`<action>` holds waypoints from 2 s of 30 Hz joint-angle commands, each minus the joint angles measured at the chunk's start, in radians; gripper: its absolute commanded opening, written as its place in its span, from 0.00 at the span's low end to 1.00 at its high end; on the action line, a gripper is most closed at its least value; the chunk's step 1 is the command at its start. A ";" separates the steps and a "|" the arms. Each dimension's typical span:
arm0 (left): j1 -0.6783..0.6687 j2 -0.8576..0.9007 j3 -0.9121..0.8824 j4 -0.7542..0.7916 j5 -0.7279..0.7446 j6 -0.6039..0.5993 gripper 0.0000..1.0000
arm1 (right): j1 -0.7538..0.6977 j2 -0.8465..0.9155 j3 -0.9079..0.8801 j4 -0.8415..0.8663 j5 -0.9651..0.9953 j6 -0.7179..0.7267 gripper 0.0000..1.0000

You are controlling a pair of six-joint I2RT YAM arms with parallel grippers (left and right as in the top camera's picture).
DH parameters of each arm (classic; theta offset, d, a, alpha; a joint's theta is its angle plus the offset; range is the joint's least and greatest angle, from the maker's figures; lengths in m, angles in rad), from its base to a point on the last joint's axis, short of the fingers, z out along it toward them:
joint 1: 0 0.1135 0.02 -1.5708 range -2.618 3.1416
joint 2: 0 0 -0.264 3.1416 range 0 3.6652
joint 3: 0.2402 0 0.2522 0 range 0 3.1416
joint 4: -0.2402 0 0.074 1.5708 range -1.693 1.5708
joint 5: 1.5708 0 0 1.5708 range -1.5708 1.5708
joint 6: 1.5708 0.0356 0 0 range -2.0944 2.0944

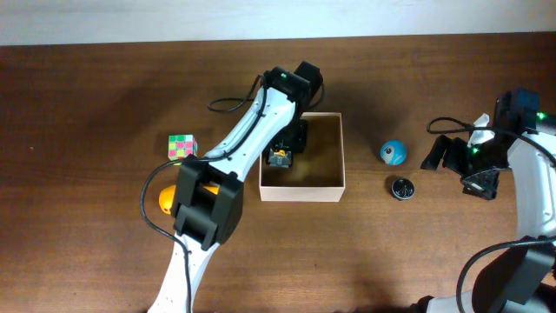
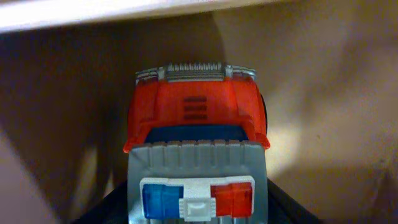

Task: Pack container
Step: 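Carry the truck with left gripper into the box and release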

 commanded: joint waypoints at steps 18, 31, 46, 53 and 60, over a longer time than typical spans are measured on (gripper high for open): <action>-0.128 -0.012 0.008 0.201 0.118 -0.100 0.40 | -0.003 0.004 0.016 0.003 -0.005 -0.010 0.99; -0.135 0.008 0.008 0.219 0.066 -0.113 0.66 | -0.003 0.004 0.016 0.003 -0.005 -0.010 0.99; -0.135 0.000 0.059 0.138 0.052 -0.097 0.67 | -0.003 0.004 0.016 0.003 -0.005 -0.010 0.98; -0.135 -0.034 0.118 0.001 -0.046 -0.076 0.47 | -0.003 0.004 0.016 0.003 -0.005 -0.010 0.99; -0.139 -0.055 0.111 -0.067 -0.047 -0.014 0.45 | -0.003 0.004 0.016 0.003 -0.005 -0.010 0.99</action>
